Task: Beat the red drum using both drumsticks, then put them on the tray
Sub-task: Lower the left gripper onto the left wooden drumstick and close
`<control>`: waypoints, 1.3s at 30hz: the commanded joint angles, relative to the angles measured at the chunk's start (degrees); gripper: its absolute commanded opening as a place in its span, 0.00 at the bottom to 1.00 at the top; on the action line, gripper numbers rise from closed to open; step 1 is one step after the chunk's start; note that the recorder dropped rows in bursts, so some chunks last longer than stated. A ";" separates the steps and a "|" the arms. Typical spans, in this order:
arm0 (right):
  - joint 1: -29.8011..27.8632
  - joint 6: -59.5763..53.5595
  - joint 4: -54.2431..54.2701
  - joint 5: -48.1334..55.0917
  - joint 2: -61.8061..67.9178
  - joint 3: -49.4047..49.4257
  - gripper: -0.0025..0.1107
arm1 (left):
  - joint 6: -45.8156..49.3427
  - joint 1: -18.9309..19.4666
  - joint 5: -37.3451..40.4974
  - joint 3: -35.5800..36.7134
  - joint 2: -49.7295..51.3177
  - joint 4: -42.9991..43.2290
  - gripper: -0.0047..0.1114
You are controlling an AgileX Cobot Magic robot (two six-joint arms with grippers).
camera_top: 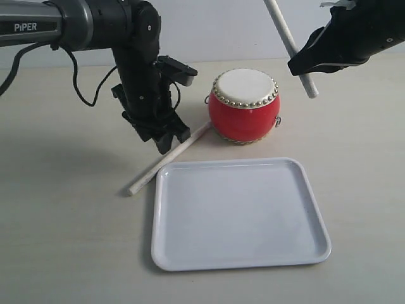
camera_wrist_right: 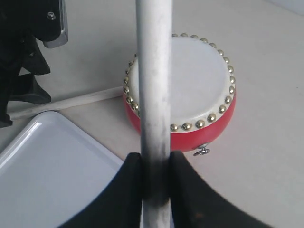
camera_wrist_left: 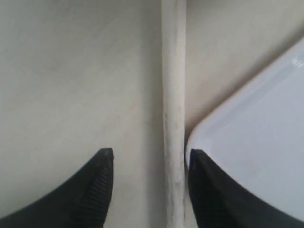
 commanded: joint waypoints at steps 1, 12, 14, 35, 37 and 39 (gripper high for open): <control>0.10 -0.05 -0.24 -0.14 -0.22 -0.26 0.02 | 0.50 -0.27 -4.06 -0.35 0.65 -1.10 0.46; 0.10 -0.05 -0.24 -0.14 -0.22 -0.26 0.02 | 2.18 -0.27 -7.76 -0.35 2.33 -3.66 0.46; 0.10 -0.16 -0.24 -0.14 -0.22 -0.26 0.02 | 2.18 -0.27 -7.45 -0.35 3.11 -3.66 0.46; 0.10 -0.14 -0.08 -0.14 -0.22 -0.26 0.02 | 2.52 -0.27 -3.62 -0.35 4.96 -2.47 0.46; 0.10 -0.14 -0.08 -0.14 -0.22 -0.26 0.02 | 2.95 -0.27 -2.78 -0.35 4.96 -2.33 0.46; 0.10 -0.14 -0.08 -0.14 -0.22 -0.26 0.02 | 3.34 -0.27 -2.39 -0.35 4.96 -2.33 0.46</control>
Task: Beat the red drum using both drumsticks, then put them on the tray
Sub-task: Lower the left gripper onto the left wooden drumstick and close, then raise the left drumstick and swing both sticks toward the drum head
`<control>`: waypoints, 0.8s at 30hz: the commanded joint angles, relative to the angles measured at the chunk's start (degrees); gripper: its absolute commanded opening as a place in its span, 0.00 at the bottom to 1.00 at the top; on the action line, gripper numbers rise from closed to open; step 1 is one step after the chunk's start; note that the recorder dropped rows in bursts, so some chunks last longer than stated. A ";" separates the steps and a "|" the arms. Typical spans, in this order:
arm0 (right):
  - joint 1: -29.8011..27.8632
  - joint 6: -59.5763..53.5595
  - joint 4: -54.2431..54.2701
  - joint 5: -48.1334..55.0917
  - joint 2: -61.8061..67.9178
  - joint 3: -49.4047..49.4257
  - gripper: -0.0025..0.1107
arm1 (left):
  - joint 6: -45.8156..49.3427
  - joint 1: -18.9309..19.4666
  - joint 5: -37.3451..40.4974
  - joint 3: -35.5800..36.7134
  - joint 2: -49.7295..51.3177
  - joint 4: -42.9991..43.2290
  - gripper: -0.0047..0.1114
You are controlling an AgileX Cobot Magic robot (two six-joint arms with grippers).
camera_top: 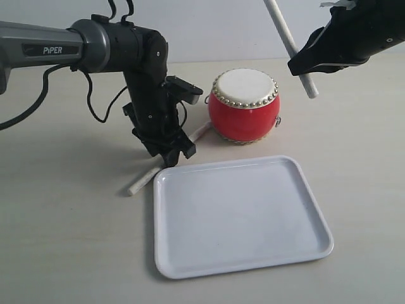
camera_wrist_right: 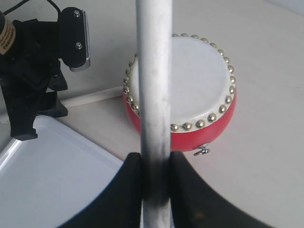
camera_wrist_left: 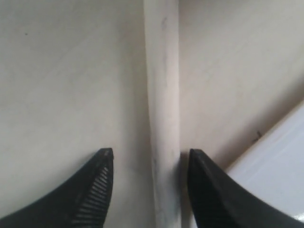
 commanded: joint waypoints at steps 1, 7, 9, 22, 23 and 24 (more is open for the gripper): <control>0.10 -0.14 0.03 -0.14 -0.22 -0.26 0.02 | 0.85 -0.27 1.45 -0.35 -0.24 0.46 0.46; 0.10 -0.14 0.03 -0.14 -0.22 -0.26 0.02 | 0.85 -0.27 1.45 -0.35 -0.24 0.46 0.43; 0.10 -0.14 0.03 -0.14 -0.22 -0.26 0.02 | 0.85 -0.27 1.45 -0.35 -0.24 0.46 0.36; 0.10 -0.14 0.15 -0.14 -0.22 -0.26 0.02 | -0.06 -0.17 1.94 -0.35 -1.15 0.83 0.04; 0.10 -0.14 0.15 -0.25 -0.22 -0.26 0.02 | -0.30 -0.17 2.30 -0.35 -1.58 1.29 0.04; 0.10 -0.14 0.15 -0.37 -0.22 -0.26 0.02 | -0.43 -0.17 2.68 -0.35 -2.22 1.80 0.04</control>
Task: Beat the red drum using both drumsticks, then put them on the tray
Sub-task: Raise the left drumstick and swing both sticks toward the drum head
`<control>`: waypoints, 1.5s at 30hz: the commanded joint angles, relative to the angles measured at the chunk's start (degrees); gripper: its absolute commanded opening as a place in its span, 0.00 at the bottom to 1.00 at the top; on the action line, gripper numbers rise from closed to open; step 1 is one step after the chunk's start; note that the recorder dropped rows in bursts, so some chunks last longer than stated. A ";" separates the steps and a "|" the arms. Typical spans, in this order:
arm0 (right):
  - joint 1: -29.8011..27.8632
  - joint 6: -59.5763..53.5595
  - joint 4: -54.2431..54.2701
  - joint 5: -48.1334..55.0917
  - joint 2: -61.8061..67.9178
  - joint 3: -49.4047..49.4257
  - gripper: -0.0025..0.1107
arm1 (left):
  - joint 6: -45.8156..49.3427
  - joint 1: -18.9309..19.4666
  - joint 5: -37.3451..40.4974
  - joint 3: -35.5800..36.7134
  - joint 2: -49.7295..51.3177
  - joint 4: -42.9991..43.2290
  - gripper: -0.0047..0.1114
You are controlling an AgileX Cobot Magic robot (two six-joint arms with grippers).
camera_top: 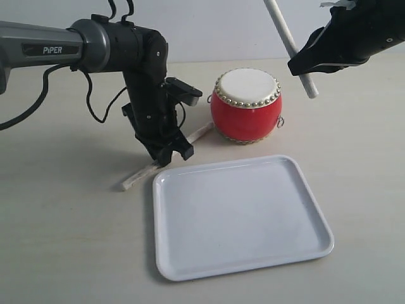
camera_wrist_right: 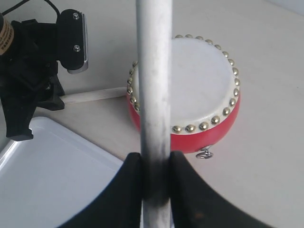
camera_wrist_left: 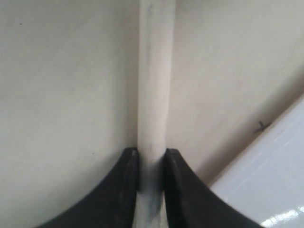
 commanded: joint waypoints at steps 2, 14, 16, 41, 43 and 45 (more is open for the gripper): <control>0.10 -0.14 0.52 -0.36 -0.22 -0.26 0.02 | -2.00 -0.17 2.02 -0.35 -3.49 2.74 0.04; 0.10 22.52 -12.61 5.54 -0.22 -1.35 0.02 | -6.32 -0.17 7.66 -0.35 -14.89 7.69 0.04; 0.10 29.96 -18.16 9.26 0.03 -3.30 0.02 | -7.05 -0.42 7.66 -0.35 -16.56 7.52 0.04; 7.30 41.80 -32.41 29.27 5.25 -11.09 0.02 | -7.70 -6.41 2.81 -0.35 -18.47 -1.14 0.04; 9.13 42.26 -34.36 29.27 8.24 -11.35 0.02 | -7.70 -6.41 2.70 -0.35 -18.47 -2.42 0.04; 10.02 44.07 -36.43 29.27 10.96 -12.93 0.02 | -7.70 -6.41 2.72 -0.35 -18.25 -3.36 0.04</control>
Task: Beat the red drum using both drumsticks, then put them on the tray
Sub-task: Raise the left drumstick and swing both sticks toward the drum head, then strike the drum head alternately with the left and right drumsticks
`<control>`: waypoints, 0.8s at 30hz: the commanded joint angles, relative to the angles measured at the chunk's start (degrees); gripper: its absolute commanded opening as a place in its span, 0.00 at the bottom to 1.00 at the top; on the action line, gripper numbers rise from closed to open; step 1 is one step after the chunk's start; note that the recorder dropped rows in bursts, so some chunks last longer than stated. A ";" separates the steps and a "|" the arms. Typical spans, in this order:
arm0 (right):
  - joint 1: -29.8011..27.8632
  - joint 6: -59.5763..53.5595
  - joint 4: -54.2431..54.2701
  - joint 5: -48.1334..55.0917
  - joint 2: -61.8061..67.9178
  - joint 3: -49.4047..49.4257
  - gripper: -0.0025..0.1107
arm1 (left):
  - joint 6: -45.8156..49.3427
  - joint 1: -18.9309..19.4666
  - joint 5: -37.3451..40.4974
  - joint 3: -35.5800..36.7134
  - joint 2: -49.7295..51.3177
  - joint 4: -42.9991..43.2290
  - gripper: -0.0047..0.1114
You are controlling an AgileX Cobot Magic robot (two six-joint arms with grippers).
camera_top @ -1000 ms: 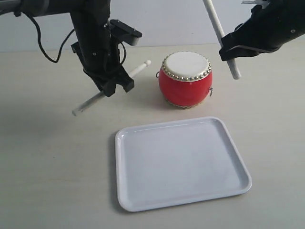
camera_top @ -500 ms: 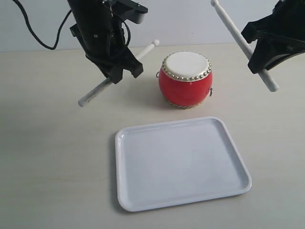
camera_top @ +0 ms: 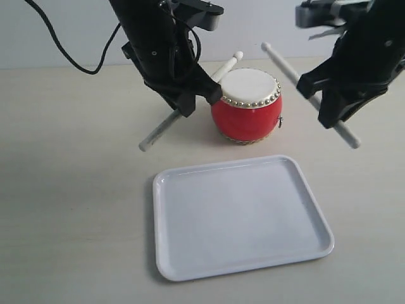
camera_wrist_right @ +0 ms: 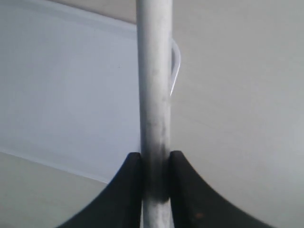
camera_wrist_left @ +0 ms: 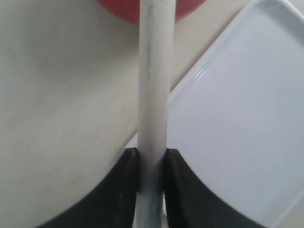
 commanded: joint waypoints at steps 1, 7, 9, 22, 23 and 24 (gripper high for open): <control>2.27 3.09 -4.29 -0.18 5.48 -2.56 0.02 | 0.12 -0.21 -0.68 -0.35 -0.36 -2.32 0.04; 2.27 3.62 -4.40 -0.18 4.62 -5.79 0.02 | 0.12 -0.21 -1.21 -0.35 -0.11 -1.60 0.04; 2.27 4.30 -4.29 -0.18 2.78 -6.33 0.02 | 0.61 -0.21 -1.65 -0.35 0.66 -1.60 0.04; 2.27 4.44 -3.73 -0.18 -8.22 -6.33 0.02 | 0.99 -0.08 -6.72 -0.35 5.34 -1.81 0.04; 2.27 4.44 -3.31 -0.18 -8.60 -6.33 0.02 | 0.99 -0.08 -6.25 -0.35 5.13 -1.69 0.04; 2.27 4.44 -3.31 -0.18 -8.73 -6.33 0.02 | 0.99 -0.08 -5.45 -0.35 4.57 -1.43 0.04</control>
